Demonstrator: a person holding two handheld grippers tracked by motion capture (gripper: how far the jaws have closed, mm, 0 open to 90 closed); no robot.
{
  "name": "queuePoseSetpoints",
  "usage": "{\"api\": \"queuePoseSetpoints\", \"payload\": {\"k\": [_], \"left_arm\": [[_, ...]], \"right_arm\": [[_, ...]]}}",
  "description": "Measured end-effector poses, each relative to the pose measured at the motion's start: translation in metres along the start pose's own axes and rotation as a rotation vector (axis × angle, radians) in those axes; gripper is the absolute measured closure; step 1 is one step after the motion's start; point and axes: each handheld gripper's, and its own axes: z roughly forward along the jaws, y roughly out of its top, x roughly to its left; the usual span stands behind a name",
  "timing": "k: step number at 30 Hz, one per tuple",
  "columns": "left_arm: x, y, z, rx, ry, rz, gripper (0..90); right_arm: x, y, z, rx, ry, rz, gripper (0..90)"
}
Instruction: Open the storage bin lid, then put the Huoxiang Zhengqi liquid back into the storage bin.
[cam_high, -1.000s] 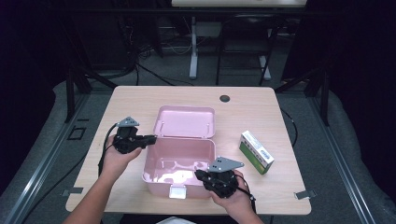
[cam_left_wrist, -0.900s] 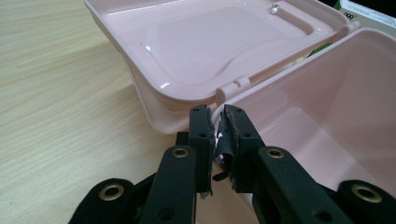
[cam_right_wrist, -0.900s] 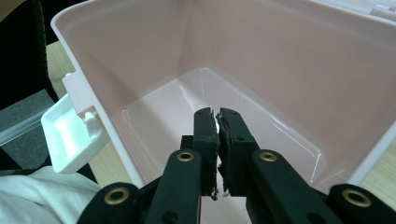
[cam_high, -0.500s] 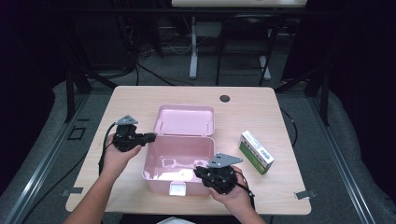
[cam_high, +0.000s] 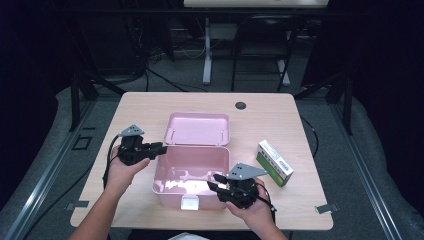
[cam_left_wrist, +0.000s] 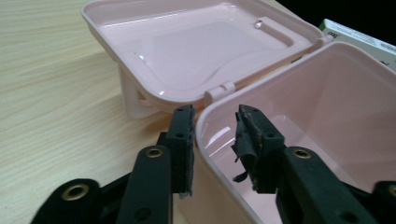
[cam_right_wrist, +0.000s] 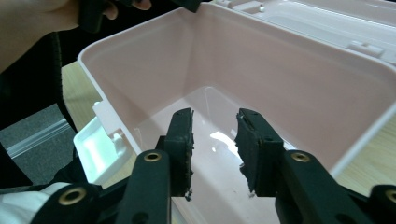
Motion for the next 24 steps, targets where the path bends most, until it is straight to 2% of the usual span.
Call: {"api": "queuePoseSetpoints", "payload": {"k": [5, 7, 10, 13, 15, 17, 18, 21, 24], "left_arm": [[0.0, -0.002, -0.008, 0.005, -0.01, 0.003, 55.4], [0.0, -0.003, -0.011, 0.023, -0.019, 0.005, 52.7], [0.002, -0.002, -0.017, 0.019, -0.016, 0.009, 49.7], [0.003, -0.001, -0.023, 0.006, -0.019, -0.001, 47.7], [0.003, 0.0, -0.027, 0.02, -0.021, -0.017, 47.6], [0.004, 0.0, -0.029, 0.007, -0.012, 0.008, 47.7], [0.004, 0.0, -0.029, 0.007, -0.012, 0.008, 47.7], [0.003, 0.0, -0.03, 0.028, 0.017, 0.022, 47.4], [0.003, 0.0, -0.029, 0.025, 0.024, 0.04, 45.0]], "right_arm": [[-0.008, 0.002, -0.008, -0.006, -0.015, 0.017, 54.9], [-0.012, 0.004, -0.01, -0.004, -0.024, 0.023, 53.2], [-0.017, 0.006, -0.014, -0.018, -0.045, 0.026, 52.0], [-0.027, 0.008, -0.016, -0.041, -0.026, 0.041, 48.9], [-0.029, 0.008, -0.016, -0.037, -0.026, 0.044, 48.0], [-0.033, 0.011, -0.016, -0.012, -0.042, 0.035, 45.8], [-0.033, 0.011, -0.016, -0.012, -0.042, 0.035, 45.8], [-0.037, 0.016, -0.015, 0.012, -0.084, 0.001, 44.1], [-0.04, 0.021, -0.014, 0.035, -0.107, -0.022, 42.4]]}}
